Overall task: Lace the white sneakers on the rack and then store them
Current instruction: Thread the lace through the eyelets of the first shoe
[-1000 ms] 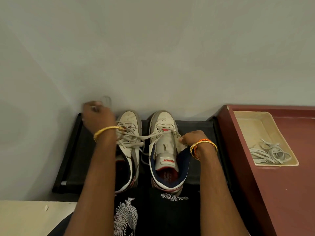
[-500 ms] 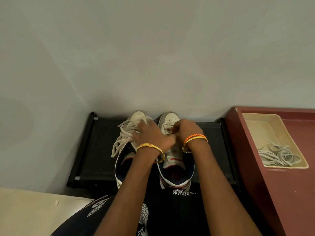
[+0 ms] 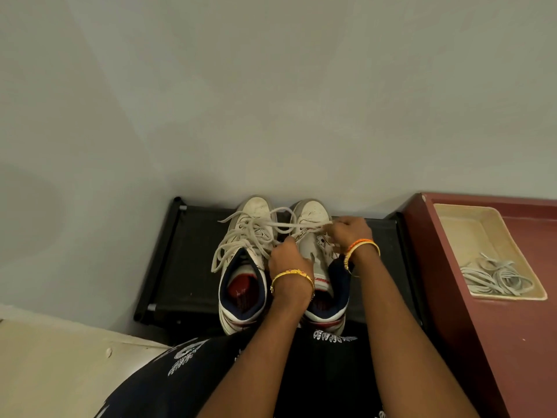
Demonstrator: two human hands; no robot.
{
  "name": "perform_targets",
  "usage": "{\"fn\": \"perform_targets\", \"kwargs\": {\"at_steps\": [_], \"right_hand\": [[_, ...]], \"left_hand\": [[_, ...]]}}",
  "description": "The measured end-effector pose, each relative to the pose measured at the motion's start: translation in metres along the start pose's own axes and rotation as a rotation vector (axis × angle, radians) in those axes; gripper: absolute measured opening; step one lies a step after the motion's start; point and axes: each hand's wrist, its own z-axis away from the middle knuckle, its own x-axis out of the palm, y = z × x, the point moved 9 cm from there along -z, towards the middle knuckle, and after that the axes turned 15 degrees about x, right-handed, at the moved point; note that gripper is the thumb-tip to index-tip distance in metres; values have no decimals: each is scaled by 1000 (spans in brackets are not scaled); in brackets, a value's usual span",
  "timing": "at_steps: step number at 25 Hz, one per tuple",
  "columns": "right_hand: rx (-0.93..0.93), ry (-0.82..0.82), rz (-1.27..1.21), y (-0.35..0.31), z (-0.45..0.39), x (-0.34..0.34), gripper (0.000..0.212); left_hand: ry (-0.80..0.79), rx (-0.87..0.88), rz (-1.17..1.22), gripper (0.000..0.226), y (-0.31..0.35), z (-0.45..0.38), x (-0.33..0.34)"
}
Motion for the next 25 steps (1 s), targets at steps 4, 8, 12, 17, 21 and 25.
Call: {"fn": "perform_targets", "kwargs": {"at_steps": [4,8,12,17,21,25], "right_hand": [[246,157,-665,43,-10,-48,14],[267,267,-761,62,-14,-82,31],[-207,399,-66,-7,24,-69,18],[-444,16,774,-37,29,42,22],[-538,119,835,-45,29,50,20],[-624,157,818,-44,35,50,17]], "left_hand": [[59,-8,54,23,-5,0,-1],[47,-31,180,26,-7,-2,0],[-153,-93,300,41,-13,-15,14],[-77,-64,319,35,-18,-24,10],[-10,-50,267,35,-23,-24,4],[31,-47,196,33,-18,-20,0]]}}
